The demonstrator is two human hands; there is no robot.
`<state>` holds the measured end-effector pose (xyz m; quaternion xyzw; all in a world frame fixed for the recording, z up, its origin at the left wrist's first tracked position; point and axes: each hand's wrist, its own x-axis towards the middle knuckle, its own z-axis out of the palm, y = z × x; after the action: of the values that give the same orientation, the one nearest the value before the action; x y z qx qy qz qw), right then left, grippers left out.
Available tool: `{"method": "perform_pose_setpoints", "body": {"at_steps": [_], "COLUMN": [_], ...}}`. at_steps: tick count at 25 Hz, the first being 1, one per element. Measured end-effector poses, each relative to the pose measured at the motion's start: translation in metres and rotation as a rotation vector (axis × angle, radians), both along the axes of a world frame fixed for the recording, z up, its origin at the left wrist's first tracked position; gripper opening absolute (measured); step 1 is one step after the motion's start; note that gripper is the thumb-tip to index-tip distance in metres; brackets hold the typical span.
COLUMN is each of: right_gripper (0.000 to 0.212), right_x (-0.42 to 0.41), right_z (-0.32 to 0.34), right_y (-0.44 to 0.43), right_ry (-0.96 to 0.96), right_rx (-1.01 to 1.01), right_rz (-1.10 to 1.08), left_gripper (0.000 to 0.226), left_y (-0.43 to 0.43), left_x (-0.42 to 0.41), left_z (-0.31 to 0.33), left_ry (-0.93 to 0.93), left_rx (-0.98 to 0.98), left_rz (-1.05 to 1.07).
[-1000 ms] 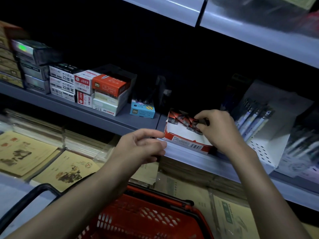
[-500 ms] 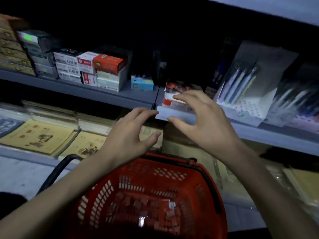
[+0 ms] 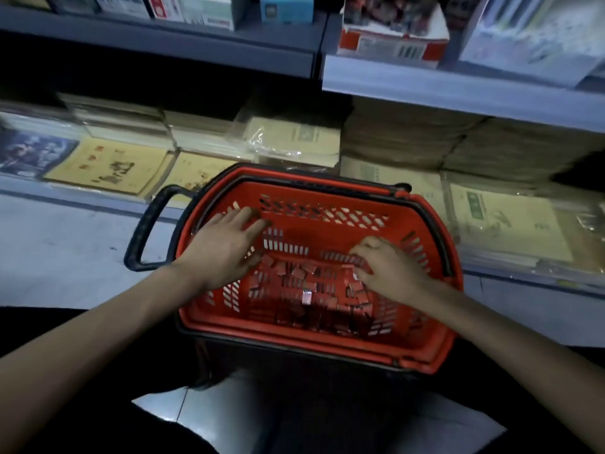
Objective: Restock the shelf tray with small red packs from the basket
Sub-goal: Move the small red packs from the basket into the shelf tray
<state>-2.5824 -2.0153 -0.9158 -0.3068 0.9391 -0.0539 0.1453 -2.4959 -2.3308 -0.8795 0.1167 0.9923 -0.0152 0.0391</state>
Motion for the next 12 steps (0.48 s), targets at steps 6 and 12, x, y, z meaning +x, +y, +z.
{"method": "perform_pose_setpoints", "body": {"at_steps": [6,12], "right_gripper": [0.063,0.075], "right_x": [0.062,0.098], "right_z": [-0.078,-0.12], "right_y": [0.02,0.017], "right_ry": [-0.078,-0.234], "right_rx": [0.428,0.509], "right_rz": [0.144,0.062], "left_gripper": [0.082,0.082], "left_y": [0.004,0.022], "left_x": [0.045,0.087], "left_z": [-0.063,-0.082], "left_ry": [-0.272,-0.416], "left_rx": [-0.365,-0.502], "left_rz": [0.047,0.101]}}
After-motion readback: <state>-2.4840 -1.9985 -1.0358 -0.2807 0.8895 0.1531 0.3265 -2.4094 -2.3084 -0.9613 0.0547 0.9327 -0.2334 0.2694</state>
